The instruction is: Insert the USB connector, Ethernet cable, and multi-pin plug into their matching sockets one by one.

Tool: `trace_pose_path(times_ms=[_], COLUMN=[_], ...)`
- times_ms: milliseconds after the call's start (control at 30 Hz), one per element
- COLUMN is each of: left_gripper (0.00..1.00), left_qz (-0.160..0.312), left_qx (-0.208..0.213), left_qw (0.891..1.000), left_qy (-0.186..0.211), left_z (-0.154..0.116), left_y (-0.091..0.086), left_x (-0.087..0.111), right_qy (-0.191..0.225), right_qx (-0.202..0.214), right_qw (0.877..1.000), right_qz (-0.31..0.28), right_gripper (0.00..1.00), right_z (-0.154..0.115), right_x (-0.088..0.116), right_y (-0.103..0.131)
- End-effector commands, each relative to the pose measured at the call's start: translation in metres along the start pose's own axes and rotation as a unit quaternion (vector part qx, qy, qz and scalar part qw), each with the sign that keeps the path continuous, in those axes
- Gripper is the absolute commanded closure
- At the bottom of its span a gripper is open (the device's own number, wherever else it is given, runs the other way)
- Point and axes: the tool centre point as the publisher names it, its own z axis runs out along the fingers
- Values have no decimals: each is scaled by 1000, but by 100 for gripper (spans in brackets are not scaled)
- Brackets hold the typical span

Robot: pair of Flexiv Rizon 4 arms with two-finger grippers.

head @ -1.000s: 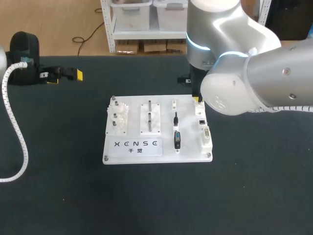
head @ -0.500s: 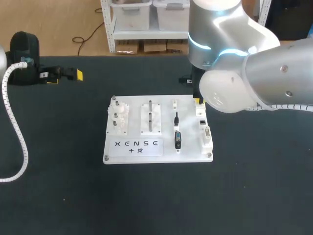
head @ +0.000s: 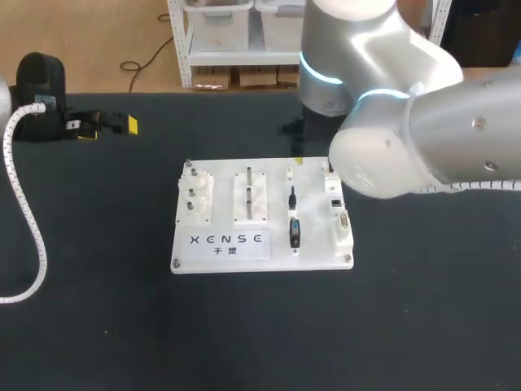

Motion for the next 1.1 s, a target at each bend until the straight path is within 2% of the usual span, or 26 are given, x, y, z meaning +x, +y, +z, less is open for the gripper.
trace_pose_path(times_ms=[33,267,400,567,633,767,800,867,967,1033,1100], left_gripper=[0,0,0,0,0,0,0,0,0,0,0], left_qz=[0,0,0,0,0,0,0,0,0,0,0], left_qx=[0,0,0,0,0,0,0,0,0,0,0], left_qw=[1000,1000,1000,1000,1000,1000,1000,1000,1000,1000,1000], left_qy=[0,0,0,0,0,0,0,0,0,0,0], left_z=[0,0,0,0,0,0,0,0,0,0,0], left_y=[0,0,0,0,0,0,0,0,0,0,0], left_x=[0,0,0,0,0,0,0,0,0,0,0], right_qy=[-21,-2,12,25,27,38,40,46,53,57,60], right_qx=[3,2,4,3,5,8,8,8,10,10,9], right_qw=[1000,1000,999,999,999,999,999,999,999,998,998], right_qz=[-9,-26,-29,-25,-25,-19,-16,-11,-6,-3,-1], right_gripper=[0,0,0,0,18,20,27,29,27,31,46], right_z=[-14,-14,-9,-1,3,10,12,15,19,21,23], right_x=[24,45,56,60,61,61,61,61,62,63,63], right_y=[14,34,39,41,42,42,41,41,39,38,37])
